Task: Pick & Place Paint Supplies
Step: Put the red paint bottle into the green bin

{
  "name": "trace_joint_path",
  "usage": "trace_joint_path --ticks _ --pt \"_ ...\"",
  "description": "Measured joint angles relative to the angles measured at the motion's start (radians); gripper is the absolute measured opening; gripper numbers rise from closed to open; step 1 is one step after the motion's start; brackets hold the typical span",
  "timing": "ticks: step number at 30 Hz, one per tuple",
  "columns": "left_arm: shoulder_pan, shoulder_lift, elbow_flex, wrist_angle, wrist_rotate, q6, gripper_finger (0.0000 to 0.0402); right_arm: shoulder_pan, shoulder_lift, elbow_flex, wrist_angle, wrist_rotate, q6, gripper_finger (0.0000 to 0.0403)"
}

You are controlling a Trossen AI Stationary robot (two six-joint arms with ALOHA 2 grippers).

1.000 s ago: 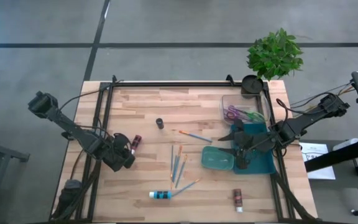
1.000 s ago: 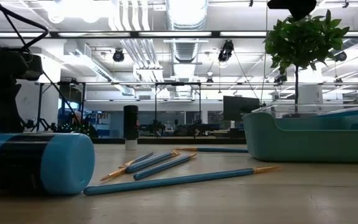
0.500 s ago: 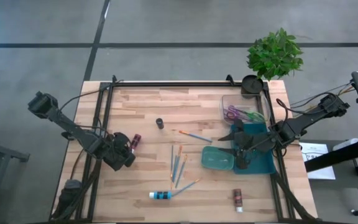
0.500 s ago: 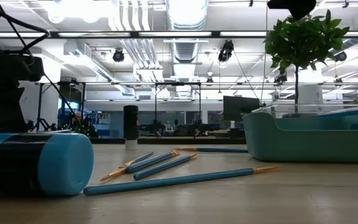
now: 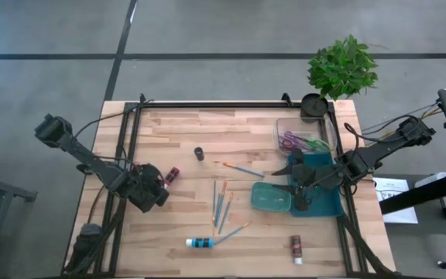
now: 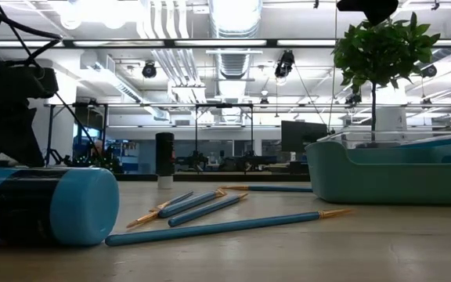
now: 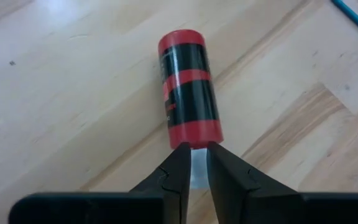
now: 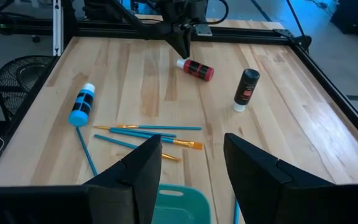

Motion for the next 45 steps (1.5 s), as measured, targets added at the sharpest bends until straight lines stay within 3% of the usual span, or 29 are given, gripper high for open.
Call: trace_joint_path --ticks 6,13,16,20,22,24,28,32,36,45 --pt "0.0 0.0 0.001 0.04 -0.026 0.063 0.0094 0.0 0.0 0.0 0.0 0.0 0.0 0.0171" --pt "0.019 0.0 0.001 0.092 -0.109 0.142 0.0194 0.0 0.0 0.0 0.001 0.0 -0.003 0.0171" --pt "0.072 0.0 0.017 0.137 -0.122 0.257 0.0235 0.0 0.0 0.0 0.005 0.0 -0.004 0.0171" --pt "0.183 0.0 0.079 0.184 -0.12 0.523 0.0266 0.0 0.0 0.0 0.015 0.0 -0.015 0.0171" --pt "0.246 0.0 0.114 0.175 -0.064 0.644 0.027 0.0 0.0 0.0 0.016 0.0 -0.018 0.0171" --pt "0.312 0.0 0.14 0.109 0.057 0.689 0.0271 0.0 0.0 0.0 0.015 -0.006 -0.014 0.0171" --pt "0.38 0.0 0.144 -0.022 0.28 0.585 0.0271 0.0 0.0 -0.002 0.012 -0.023 -0.006 0.0171" --pt "0.378 0.0 0.131 -0.094 0.4 0.464 0.0271 0.0 0.0 -0.004 0.013 -0.024 -0.001 0.0171" --pt "0.375 0.0 0.116 -0.124 0.421 0.411 0.0271 0.0 0.0 -0.009 0.013 -0.026 0.005 0.0171" --pt "0.375 0.019 0.036 -0.019 0.422 0.357 0.0271 0.0 0.0 -0.015 0.017 -0.027 0.011 0.0171"
